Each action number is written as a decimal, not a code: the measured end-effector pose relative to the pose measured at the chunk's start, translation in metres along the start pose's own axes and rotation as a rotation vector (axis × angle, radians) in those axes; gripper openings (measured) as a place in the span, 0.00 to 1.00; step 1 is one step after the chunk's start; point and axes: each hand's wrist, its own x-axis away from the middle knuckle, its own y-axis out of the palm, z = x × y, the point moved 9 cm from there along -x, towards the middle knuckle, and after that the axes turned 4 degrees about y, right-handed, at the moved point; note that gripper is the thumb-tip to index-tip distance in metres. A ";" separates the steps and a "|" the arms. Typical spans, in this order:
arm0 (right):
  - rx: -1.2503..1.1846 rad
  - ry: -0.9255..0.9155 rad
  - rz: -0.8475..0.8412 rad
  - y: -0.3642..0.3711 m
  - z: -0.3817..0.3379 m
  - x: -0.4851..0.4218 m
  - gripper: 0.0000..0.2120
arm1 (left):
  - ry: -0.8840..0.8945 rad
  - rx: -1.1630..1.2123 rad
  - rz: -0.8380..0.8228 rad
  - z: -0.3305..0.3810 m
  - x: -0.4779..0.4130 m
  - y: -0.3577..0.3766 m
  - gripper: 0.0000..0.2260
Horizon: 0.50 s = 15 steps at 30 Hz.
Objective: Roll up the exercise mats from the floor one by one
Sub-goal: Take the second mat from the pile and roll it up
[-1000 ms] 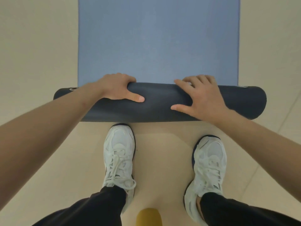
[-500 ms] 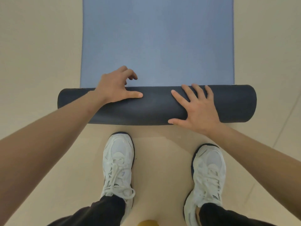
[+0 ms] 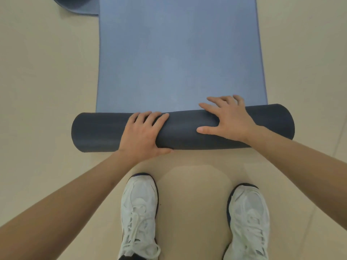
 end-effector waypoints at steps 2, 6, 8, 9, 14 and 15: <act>-0.080 -0.048 0.296 -0.022 -0.004 0.015 0.39 | -0.012 0.059 0.001 -0.009 -0.008 -0.009 0.46; -0.067 -0.183 0.585 -0.035 -0.013 0.047 0.34 | -0.067 0.175 -0.197 -0.033 -0.041 -0.012 0.47; 0.068 -0.188 0.532 -0.026 -0.017 0.046 0.42 | -0.085 0.251 -0.262 -0.045 -0.058 -0.014 0.46; 0.140 -0.164 0.470 -0.021 -0.016 0.043 0.47 | -0.093 0.287 -0.281 -0.049 -0.063 -0.013 0.45; 0.282 -0.056 0.217 -0.008 -0.004 0.017 0.58 | -0.074 0.270 -0.085 -0.053 -0.074 -0.032 0.46; 0.286 -0.058 0.208 -0.010 -0.002 0.012 0.58 | -0.034 0.239 0.018 -0.050 -0.072 -0.040 0.44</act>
